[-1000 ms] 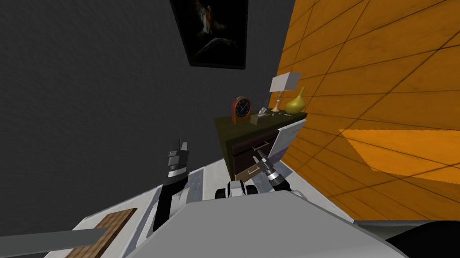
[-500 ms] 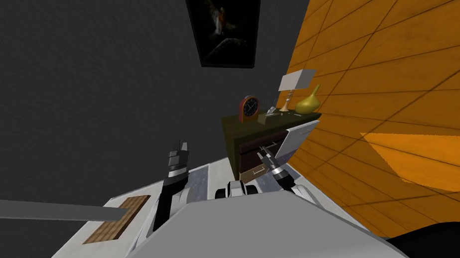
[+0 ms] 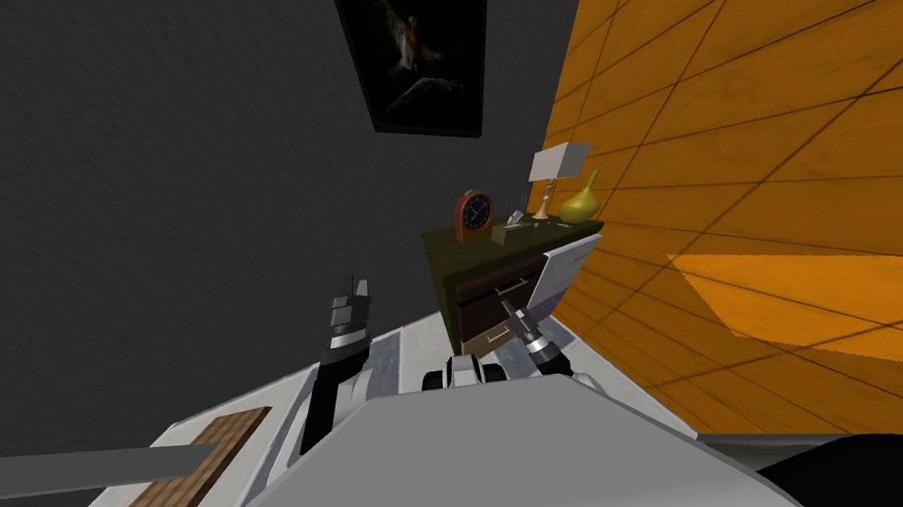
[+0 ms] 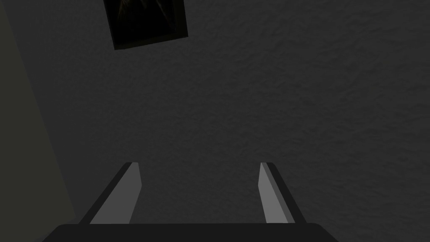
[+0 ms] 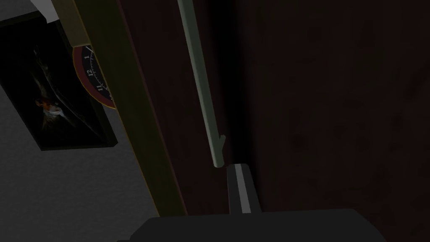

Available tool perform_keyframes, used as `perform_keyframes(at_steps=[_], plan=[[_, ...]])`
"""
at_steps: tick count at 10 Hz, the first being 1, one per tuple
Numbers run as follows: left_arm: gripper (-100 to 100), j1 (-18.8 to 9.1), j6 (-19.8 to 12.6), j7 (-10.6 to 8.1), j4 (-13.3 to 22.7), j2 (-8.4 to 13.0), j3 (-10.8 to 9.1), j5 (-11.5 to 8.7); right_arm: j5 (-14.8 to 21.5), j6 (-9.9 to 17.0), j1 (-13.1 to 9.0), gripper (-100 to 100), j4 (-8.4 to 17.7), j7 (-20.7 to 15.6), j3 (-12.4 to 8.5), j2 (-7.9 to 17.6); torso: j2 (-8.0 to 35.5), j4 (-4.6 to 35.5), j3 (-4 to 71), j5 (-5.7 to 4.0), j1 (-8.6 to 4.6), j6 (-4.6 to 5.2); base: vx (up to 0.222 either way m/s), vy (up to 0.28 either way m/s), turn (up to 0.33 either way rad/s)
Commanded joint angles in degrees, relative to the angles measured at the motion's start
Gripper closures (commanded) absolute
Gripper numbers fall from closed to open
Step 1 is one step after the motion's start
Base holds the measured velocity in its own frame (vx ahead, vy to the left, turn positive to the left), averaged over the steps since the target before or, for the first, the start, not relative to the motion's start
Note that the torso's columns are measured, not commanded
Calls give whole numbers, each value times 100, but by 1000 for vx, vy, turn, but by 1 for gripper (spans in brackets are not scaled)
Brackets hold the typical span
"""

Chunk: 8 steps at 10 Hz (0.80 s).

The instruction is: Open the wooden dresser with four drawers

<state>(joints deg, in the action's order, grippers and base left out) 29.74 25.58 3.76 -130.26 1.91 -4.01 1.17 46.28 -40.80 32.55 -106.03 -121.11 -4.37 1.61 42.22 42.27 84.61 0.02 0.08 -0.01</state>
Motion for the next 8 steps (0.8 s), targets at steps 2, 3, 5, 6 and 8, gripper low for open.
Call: perform_keyframes(at_steps=[2,3,5,6,8], plan=[[0,-1,0,0,0,-1,1,0,5,-21,14,-100,-16,-24,6,261,15,5,-10,6,15,0,3,-5,2],[0,-1,0,0,0,-1,1,0,7,-17,16,-100,-27,-23,4,354,14,4,-9,2,3,1,0,0,0],[0,-1,0,0,0,-1,1,0,17,11,28,-100,-94,-15,-11,574,6,2,-4,-3,-11,1,4,-5,0],[0,-1,0,0,0,-1,1,0,30,77,48,-100,-216,23,-41,500,3,1,-2,-3,-14,1,19,-34,-2],[0,-1,0,0,0,0,1,0,47,167,74,-100,-378,77,-82,542,-2,0,1,-4,-17,1,34,-48,0]])
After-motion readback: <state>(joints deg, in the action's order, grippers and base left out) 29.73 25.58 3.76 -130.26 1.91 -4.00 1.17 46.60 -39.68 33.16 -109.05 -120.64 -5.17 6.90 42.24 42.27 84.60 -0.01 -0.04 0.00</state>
